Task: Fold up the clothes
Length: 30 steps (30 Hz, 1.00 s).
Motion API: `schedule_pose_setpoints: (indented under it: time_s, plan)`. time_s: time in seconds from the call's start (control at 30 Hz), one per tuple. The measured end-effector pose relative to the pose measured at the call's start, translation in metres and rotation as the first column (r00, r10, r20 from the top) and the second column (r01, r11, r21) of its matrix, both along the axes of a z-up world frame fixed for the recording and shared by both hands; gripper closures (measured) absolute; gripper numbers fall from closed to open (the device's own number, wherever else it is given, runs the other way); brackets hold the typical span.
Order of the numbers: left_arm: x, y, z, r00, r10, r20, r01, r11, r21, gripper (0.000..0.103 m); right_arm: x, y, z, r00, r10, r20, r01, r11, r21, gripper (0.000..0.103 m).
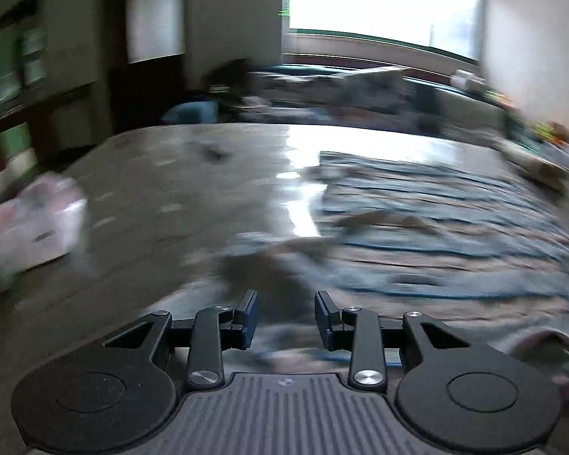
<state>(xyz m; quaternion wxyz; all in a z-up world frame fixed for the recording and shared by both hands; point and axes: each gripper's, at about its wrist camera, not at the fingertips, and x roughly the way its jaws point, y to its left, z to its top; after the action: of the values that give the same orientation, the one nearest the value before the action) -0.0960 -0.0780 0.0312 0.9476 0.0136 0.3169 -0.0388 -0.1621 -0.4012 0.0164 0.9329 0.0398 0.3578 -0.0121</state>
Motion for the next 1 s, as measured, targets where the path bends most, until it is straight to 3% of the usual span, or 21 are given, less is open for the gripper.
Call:
schedule_pose_setpoints:
  time_s: [0.2, 0.4, 0.53, 0.57, 0.73, 0.87, 1.0]
  plan:
    - [0.000, 0.041, -0.009, 0.980, 0.199, -0.018, -0.199, 0.980, 0.012, 0.068, -0.011, 0.003, -0.003, 1.000, -0.011, -0.014, 0.011, 1.000, 0.016, 0.072]
    - [0.007, 0.056, -0.016, 0.978, 0.197, -0.068, -0.200, 0.979, -0.046, 0.069, -0.013, 0.008, -0.002, 1.000, -0.007, -0.010, 0.007, 1.000, 0.019, 0.072]
    - [0.007, 0.059, -0.015, 0.978, 0.194, -0.077, -0.200, 0.976, -0.087, 0.091, -0.012, 0.014, -0.001, 1.000, 0.006, -0.005, -0.006, 1.000, 0.018, 0.070]
    - [0.008, 0.060, -0.014, 0.978, 0.192, -0.077, -0.199, 0.975, -0.096, 0.092, -0.011, 0.015, -0.001, 1.000, 0.009, -0.005, -0.008, 1.000, 0.017, 0.070]
    - [0.003, 0.061, 0.003, 0.990, 0.142, -0.020, -0.143, 0.974, -0.175, 0.098, -0.011, 0.021, 0.001, 1.000, 0.020, 0.001, -0.020, 1.000, 0.016, 0.070]
    - [-0.007, 0.051, 0.021, 0.999, 0.020, 0.045, -0.008, 0.970, -0.245, 0.098, -0.010, 0.024, 0.003, 1.000, 0.029, 0.006, -0.029, 0.999, 0.014, 0.070]
    - [-0.013, 0.031, 0.034, 0.990, -0.105, 0.091, 0.127, 0.951, -0.282, 0.098, -0.009, 0.027, 0.003, 0.999, 0.039, 0.007, -0.039, 0.999, 0.016, 0.070]
